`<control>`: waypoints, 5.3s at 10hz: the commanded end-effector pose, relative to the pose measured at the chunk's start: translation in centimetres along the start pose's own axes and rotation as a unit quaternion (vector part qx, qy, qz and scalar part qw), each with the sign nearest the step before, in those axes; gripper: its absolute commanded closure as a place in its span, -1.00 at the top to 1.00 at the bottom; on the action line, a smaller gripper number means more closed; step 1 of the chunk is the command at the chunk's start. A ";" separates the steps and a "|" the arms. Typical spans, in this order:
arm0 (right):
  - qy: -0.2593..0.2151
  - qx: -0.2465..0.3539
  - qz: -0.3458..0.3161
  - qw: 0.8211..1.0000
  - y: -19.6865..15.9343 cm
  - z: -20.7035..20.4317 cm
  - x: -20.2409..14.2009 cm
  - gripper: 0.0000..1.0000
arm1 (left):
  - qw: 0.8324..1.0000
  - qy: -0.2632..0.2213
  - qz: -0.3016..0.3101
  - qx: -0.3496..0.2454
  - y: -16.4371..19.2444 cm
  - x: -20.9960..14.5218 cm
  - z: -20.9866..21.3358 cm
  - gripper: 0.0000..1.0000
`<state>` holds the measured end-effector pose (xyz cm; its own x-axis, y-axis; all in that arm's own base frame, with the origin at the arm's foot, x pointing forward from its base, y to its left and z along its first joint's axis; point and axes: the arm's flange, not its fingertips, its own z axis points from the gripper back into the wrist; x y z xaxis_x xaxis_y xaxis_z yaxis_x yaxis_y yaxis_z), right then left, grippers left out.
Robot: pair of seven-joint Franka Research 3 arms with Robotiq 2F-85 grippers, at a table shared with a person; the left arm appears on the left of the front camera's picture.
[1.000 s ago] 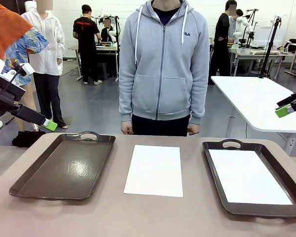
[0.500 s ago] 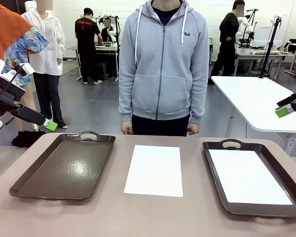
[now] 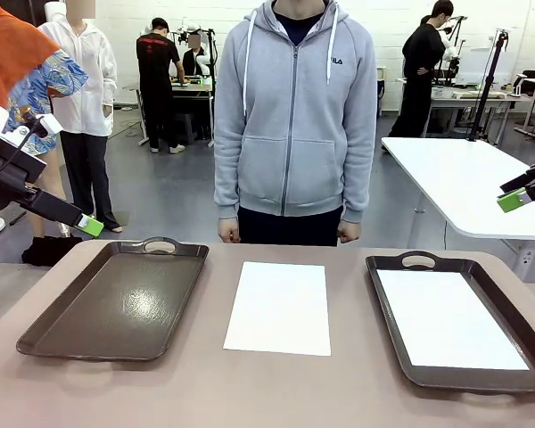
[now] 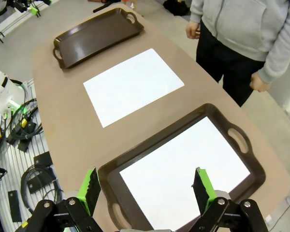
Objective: Sort the A4 documents.
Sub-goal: Receive the A4 Paper.
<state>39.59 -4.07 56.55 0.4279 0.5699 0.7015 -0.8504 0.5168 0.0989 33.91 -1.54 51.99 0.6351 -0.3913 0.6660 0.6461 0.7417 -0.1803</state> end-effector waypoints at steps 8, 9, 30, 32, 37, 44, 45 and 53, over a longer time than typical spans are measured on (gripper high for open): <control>0.000 0.000 -0.002 1.000 0.0 0.0 0.0 1.00 | 1.000 -0.002 -0.003 -0.008 0.2 -0.1 0.0 1.00; 0.000 0.000 -0.002 1.000 0.0 0.0 0.0 1.00 | 1.000 -0.002 -0.003 -0.008 0.2 -0.1 0.0 1.00; 0.000 0.000 -0.002 1.000 0.0 0.0 0.0 1.00 | 1.000 -0.002 -0.003 -0.008 0.2 -0.1 0.0 1.00; 0.000 0.000 -0.002 1.000 0.0 0.0 0.0 1.00 | 1.000 -0.002 -0.003 -0.008 0.2 -0.1 0.0 1.00; 0.000 0.000 -0.002 1.000 0.0 0.0 0.0 1.00 | 1.000 -0.002 -0.003 -0.008 0.2 -0.1 0.0 1.00; 0.000 0.000 -0.002 1.000 0.0 0.0 0.0 1.00 | 1.000 -0.002 -0.003 -0.008 0.2 -0.1 0.0 1.00; 0.000 0.000 -0.002 1.000 0.0 0.0 0.0 1.00 | 1.000 -0.002 -0.003 -0.008 0.2 -0.1 0.0 1.00; 0.000 0.000 -0.002 1.000 0.0 0.0 0.0 1.00 | 1.000 -0.002 -0.003 -0.008 0.2 -0.1 0.0 1.00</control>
<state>39.59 -4.07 56.55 0.4279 0.5698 0.7015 -0.8503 0.5168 0.0989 33.91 -1.54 51.99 0.6351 -0.3913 0.6660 0.6461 0.7417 -0.1804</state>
